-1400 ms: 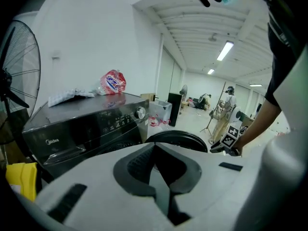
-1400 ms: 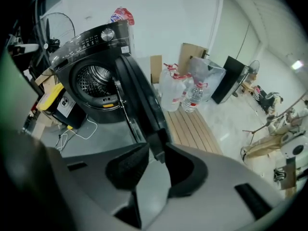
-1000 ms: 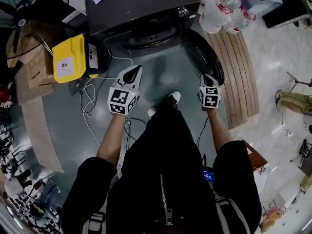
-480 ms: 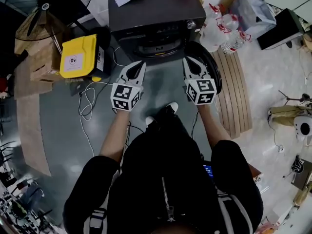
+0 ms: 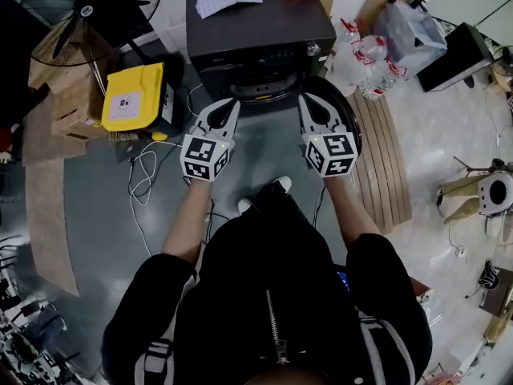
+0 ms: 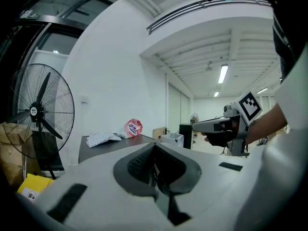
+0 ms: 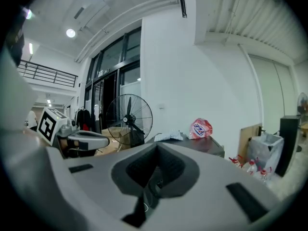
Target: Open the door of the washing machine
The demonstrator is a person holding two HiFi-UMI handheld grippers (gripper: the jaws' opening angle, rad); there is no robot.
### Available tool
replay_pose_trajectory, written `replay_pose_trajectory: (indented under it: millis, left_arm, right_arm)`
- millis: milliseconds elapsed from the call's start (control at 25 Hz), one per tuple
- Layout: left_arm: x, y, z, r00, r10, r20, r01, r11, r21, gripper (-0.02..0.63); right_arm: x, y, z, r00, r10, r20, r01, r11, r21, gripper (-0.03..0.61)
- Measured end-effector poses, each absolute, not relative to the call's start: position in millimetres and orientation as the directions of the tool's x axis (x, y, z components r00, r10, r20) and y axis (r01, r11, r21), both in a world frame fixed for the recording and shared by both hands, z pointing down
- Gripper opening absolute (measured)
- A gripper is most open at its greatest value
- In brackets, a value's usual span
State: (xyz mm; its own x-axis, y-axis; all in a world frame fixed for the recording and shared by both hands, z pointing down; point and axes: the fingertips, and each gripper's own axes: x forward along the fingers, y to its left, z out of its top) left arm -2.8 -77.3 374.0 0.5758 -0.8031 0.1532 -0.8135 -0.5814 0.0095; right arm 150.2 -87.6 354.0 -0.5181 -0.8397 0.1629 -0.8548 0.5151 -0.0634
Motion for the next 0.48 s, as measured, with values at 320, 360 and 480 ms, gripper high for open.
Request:
replay_pose_trajectory:
  millis: [320, 360, 480]
  left_arm:
    - [-5, -68, 375, 0.588, -0.793, 0.160, -0.805, -0.593, 0.016, 0.005]
    - [-5, -68, 375, 0.590, -0.792, 0.161, -0.804, -0.595, 0.017, 0.005]
    - [-6, -73, 375, 0.588, -0.792, 0.162, -0.805, -0.593, 0.019, 0.005]
  right_arm:
    - [144, -73, 358, -0.521, -0.836, 0.169, -0.852, 0.519, -0.060, -0.002]
    - [143, -73, 359, -0.521, -0.836, 0.170, -0.853, 0.519, -0.061, -0.002]
    - [141, -77, 361, -0.524, -0.834, 0.176, -0.851, 0.521, -0.065, -0.003]
